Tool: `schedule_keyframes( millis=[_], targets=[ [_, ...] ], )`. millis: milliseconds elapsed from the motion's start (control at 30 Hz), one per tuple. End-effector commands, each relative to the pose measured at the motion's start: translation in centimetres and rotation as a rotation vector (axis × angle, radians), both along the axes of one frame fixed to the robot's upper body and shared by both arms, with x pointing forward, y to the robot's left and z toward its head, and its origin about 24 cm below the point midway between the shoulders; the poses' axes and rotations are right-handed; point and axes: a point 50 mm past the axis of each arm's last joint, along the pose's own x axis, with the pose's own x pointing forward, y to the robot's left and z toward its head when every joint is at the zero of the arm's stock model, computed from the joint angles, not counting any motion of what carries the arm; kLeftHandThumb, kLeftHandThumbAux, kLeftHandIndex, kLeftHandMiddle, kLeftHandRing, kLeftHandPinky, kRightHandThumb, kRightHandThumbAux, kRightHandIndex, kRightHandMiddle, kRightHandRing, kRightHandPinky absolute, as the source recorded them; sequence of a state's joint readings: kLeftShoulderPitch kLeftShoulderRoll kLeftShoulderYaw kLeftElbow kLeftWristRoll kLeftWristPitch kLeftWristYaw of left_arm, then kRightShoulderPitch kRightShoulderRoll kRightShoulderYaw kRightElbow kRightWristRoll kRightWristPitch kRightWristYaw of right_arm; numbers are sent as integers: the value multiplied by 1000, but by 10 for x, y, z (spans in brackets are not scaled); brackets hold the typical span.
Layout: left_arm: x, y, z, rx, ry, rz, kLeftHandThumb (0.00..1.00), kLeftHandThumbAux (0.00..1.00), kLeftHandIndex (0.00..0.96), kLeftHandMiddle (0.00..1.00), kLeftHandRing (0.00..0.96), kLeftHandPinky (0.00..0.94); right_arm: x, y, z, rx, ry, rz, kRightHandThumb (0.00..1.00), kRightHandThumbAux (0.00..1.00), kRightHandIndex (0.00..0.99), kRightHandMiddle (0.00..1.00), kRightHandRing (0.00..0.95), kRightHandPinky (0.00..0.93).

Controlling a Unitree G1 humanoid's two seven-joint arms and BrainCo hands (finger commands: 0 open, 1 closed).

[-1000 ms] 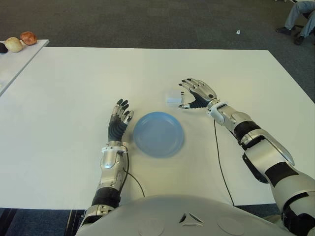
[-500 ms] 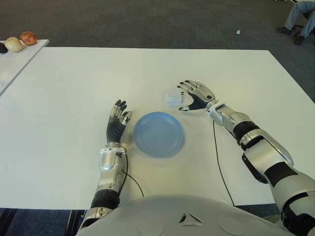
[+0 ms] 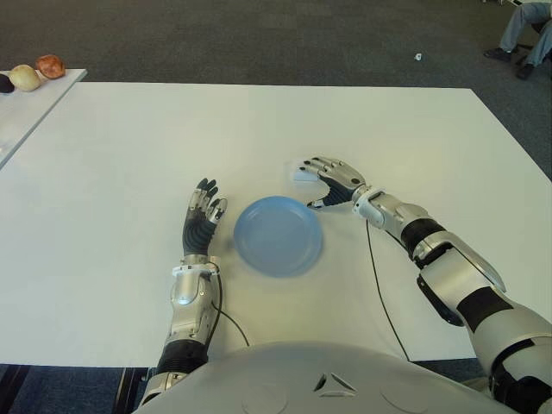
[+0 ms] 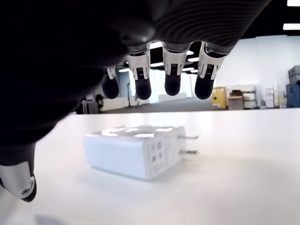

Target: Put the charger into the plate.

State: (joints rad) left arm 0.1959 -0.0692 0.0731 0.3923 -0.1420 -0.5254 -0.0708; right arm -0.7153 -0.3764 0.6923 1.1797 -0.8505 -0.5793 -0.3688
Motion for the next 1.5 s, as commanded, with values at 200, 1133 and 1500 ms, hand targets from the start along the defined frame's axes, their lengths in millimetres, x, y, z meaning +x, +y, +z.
schedule_keyframes(
  millis=[200, 1133, 1500],
  targets=[
    [-62, -6, -53, -115, 357, 67, 0, 593, 64, 117, 96, 110, -15, 3, -22, -7, 234, 5, 0, 540, 0, 0, 0, 0],
    [-67, -2, -51, -128, 353, 67, 0, 592, 71, 126, 105, 124, -20, 2, -29, 2, 355, -25, 0, 584, 0, 0, 0, 15],
    [-69, 3, -52, -162, 358, 73, 0, 595, 81, 133, 116, 140, -22, -7, -31, -18, 395, -65, 0, 545, 0, 112, 148, 196]
  ],
)
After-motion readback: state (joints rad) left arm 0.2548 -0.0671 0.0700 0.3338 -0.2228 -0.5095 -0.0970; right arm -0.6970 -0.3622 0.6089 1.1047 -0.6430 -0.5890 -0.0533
